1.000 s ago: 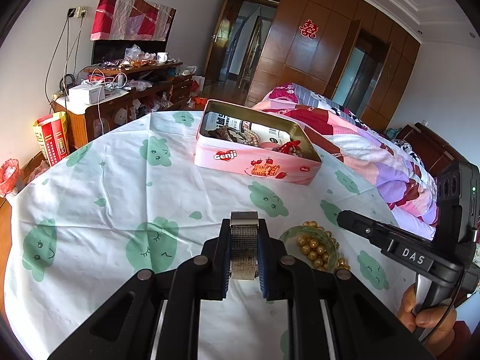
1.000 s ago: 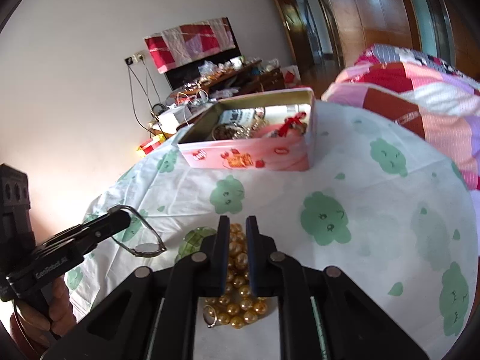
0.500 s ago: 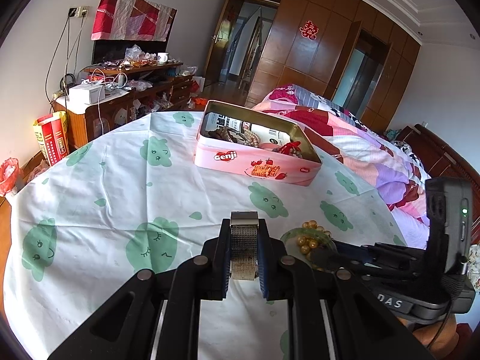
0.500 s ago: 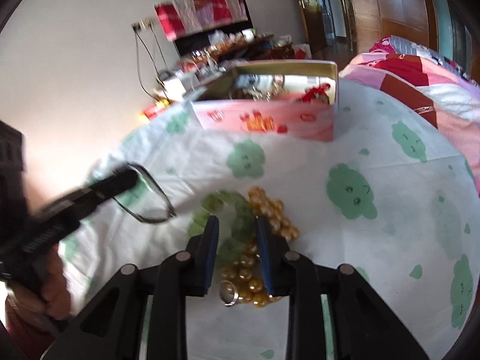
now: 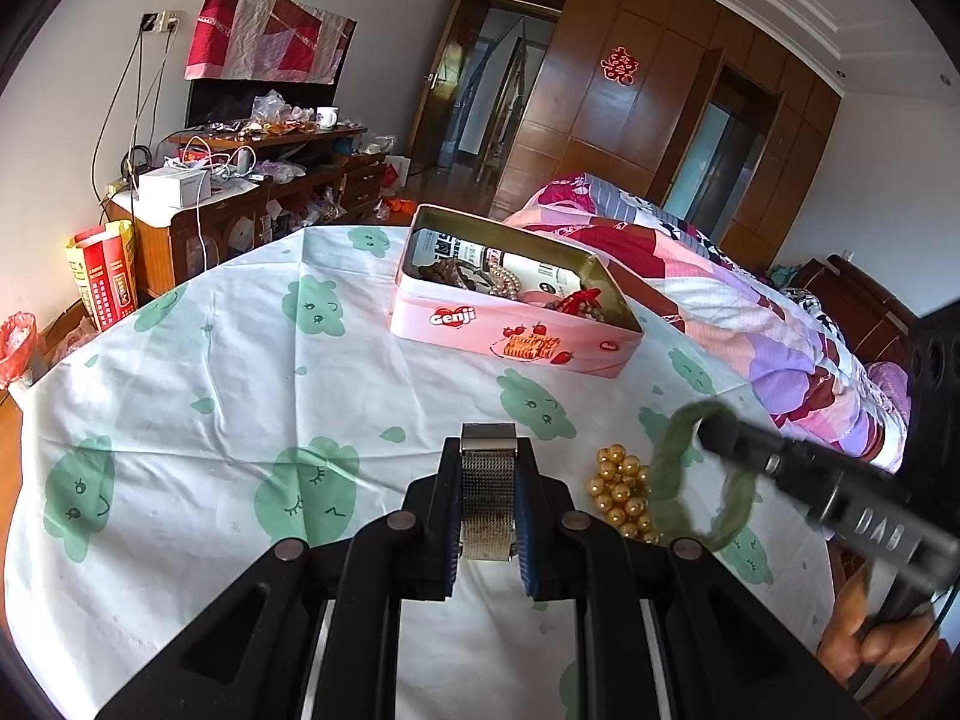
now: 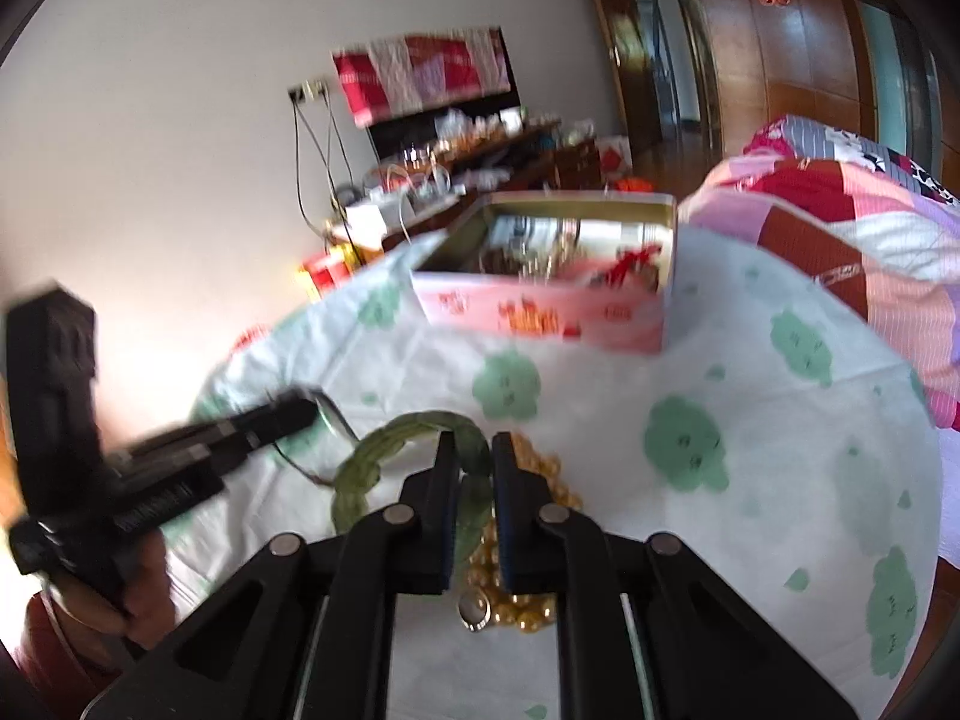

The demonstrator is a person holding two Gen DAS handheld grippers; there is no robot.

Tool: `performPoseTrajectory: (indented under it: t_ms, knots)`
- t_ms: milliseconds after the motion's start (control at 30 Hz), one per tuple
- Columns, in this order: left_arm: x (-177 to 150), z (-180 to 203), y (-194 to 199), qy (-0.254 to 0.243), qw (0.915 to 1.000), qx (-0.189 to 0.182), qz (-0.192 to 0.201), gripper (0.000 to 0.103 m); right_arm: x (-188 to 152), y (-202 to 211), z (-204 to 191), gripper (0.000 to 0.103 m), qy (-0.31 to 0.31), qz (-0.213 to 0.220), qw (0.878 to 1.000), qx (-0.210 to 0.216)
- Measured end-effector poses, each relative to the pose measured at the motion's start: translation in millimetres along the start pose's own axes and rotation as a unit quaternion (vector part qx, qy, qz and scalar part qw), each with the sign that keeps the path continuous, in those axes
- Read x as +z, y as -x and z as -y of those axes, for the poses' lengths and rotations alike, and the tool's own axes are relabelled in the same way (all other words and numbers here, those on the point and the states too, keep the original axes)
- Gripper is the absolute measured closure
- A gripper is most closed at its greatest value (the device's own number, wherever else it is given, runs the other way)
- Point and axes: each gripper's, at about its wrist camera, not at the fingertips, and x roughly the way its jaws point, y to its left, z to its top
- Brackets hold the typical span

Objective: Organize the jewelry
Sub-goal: 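Carry the watch and jade bangle over the pink tin with both tools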

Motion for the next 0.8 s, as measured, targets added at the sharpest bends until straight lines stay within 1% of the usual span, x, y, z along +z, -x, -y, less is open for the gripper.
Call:
performPoseTrajectory:
  t_ms: [67, 200, 467, 700, 800]
  knots:
    - [0.9, 2.1, 0.3, -0.004, 1.0, -0.003, 0.002, 0.089, 7.2, 3.4, 1.8, 0.089, -0.004, 0.012, 1.0, -0.001]
    - [8.2, 6.2, 2.0, -0.018, 0.9997, -0.003, 0.015, 0.089, 18.1, 1.9, 10.7, 0.089, -0.014, 0.023, 0.999, -0.019]
    - [40.2, 9.6, 3.4, -0.02, 0.9979, -0.027, 0.055, 0.089, 42.8, 0.1, 36.8, 0.089, -0.05, 0.047, 0.997, -0.027]
    - [67.8, 25.2, -16.3, -0.049, 0.996, -0.027, 0.07, 0.089, 67.2, -4.2, 52.5, 0.089, -0.073, 0.077, 0.994, -0.027]
    - [81.2, 30.1, -25.2, -0.056, 0.9946, -0.036, 0.08, 0.089, 77.9, -10.7, 60.6, 0.089, -0.079, 0.086, 0.993, -0.028]
